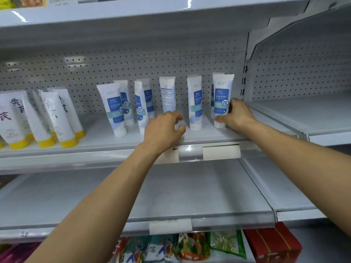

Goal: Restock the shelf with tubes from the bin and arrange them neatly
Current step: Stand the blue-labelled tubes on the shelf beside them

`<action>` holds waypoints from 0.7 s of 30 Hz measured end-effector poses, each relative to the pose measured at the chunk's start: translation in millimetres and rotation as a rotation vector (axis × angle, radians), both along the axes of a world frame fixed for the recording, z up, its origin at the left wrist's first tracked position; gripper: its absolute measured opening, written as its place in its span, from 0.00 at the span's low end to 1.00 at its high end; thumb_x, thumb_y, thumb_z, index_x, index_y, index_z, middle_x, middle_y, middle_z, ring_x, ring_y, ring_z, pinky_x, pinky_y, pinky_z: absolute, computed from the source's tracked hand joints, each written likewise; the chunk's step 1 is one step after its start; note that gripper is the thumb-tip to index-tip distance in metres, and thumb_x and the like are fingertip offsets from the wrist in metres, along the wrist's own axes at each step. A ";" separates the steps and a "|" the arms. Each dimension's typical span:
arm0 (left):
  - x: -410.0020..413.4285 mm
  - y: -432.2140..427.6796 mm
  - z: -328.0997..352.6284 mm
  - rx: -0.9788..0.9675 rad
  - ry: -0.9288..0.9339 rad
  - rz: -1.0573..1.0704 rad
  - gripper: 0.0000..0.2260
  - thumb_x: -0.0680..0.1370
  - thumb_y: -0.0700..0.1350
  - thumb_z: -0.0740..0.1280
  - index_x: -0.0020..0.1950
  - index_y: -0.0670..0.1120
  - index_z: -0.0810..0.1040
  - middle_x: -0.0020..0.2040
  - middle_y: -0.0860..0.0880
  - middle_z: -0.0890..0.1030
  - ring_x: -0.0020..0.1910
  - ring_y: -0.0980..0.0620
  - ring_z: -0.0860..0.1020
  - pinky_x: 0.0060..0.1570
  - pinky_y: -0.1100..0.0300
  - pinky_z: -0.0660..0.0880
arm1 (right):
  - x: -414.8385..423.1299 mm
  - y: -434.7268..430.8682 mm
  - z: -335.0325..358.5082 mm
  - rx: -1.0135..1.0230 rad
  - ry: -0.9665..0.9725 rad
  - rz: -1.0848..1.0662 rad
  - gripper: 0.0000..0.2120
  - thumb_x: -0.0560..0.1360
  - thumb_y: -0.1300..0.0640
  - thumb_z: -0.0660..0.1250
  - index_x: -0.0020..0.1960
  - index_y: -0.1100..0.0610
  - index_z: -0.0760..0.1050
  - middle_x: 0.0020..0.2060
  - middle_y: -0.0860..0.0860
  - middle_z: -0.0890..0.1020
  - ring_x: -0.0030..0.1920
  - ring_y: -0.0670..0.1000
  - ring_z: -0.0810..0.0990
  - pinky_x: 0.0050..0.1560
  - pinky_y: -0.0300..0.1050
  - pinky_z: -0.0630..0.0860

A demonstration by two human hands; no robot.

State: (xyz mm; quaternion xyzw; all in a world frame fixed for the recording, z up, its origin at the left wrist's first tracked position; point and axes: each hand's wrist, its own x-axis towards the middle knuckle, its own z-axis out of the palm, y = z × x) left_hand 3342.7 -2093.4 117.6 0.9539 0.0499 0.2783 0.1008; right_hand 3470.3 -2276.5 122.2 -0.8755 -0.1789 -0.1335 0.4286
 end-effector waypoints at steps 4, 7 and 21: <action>1.9 -1.4 1.0 -0.007 0.045 0.005 0.16 0.79 0.52 0.63 0.65 0.50 0.75 0.60 0.51 0.80 0.56 0.51 0.78 0.55 0.54 0.76 | -0.5 -0.3 0.5 -0.041 0.015 0.001 0.23 0.69 0.57 0.76 0.61 0.58 0.73 0.56 0.54 0.81 0.55 0.55 0.80 0.53 0.46 0.75; 1.5 -3.0 1.7 0.002 0.066 0.007 0.15 0.80 0.52 0.63 0.65 0.50 0.75 0.59 0.51 0.80 0.55 0.51 0.78 0.54 0.53 0.77 | -3.6 -3.1 0.9 -0.114 0.028 -0.011 0.21 0.70 0.56 0.74 0.60 0.58 0.74 0.55 0.54 0.81 0.51 0.55 0.80 0.50 0.45 0.75; -96.5 -8.7 -34.7 -0.016 -0.116 0.113 0.13 0.78 0.54 0.63 0.62 0.56 0.75 0.54 0.58 0.80 0.50 0.55 0.79 0.42 0.59 0.71 | -124.1 -20.5 -20.7 -0.575 -0.416 0.028 0.21 0.76 0.51 0.64 0.68 0.55 0.68 0.63 0.55 0.73 0.62 0.57 0.71 0.59 0.53 0.68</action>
